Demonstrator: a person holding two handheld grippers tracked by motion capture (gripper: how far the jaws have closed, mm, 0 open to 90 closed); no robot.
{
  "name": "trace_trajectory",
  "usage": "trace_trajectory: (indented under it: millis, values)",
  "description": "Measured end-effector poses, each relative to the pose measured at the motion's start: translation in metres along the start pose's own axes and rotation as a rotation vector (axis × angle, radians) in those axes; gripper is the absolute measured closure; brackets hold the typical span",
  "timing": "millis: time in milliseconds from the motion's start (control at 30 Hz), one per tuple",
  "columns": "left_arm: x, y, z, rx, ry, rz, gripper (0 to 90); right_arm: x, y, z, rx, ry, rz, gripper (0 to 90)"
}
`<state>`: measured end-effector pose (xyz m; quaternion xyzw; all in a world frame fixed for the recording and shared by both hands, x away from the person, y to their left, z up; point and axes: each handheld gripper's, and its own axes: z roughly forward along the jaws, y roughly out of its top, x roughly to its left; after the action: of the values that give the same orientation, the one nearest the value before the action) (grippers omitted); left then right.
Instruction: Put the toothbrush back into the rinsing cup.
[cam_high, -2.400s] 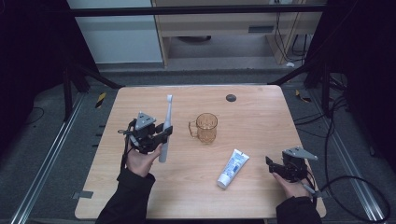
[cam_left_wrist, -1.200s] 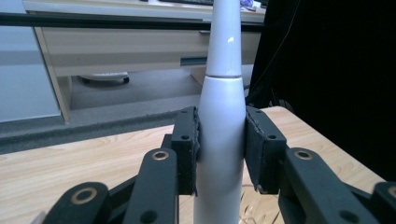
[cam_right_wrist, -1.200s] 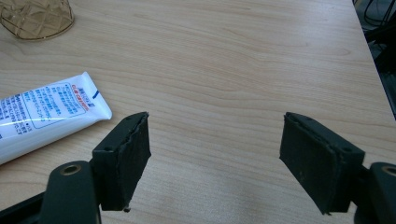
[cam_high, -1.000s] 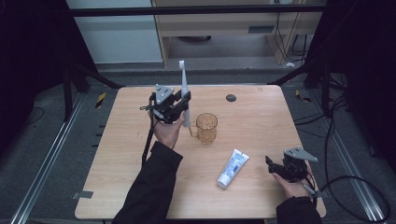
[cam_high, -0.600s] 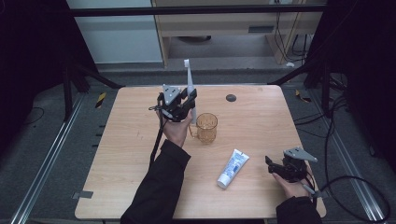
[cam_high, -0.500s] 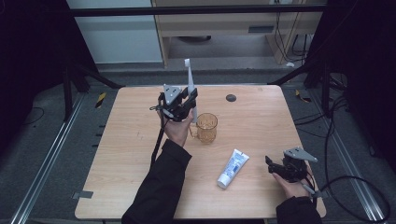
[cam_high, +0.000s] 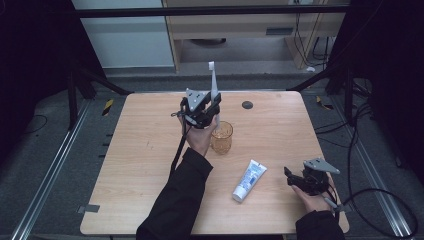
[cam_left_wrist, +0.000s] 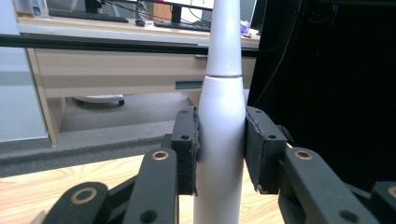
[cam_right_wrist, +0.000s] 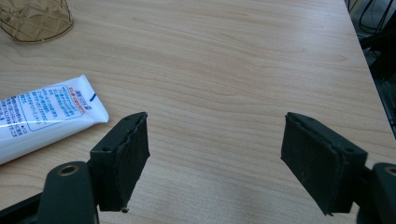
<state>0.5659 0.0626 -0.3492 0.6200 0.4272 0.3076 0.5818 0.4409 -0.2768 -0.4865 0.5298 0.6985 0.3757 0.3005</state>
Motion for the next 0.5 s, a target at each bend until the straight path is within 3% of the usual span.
trace_trajectory:
  millis: [133,500]
  values:
    - [-0.002,-0.003,0.004,-0.001,0.011,0.017,66.9,-0.001,0.000,0.000,-0.005,-0.003,-0.003,23.3]
    - [0.002,-0.017,0.011,0.026,0.025,0.009,66.9,0.000,-0.001,0.000,-0.002,-0.002,-0.009,23.8]
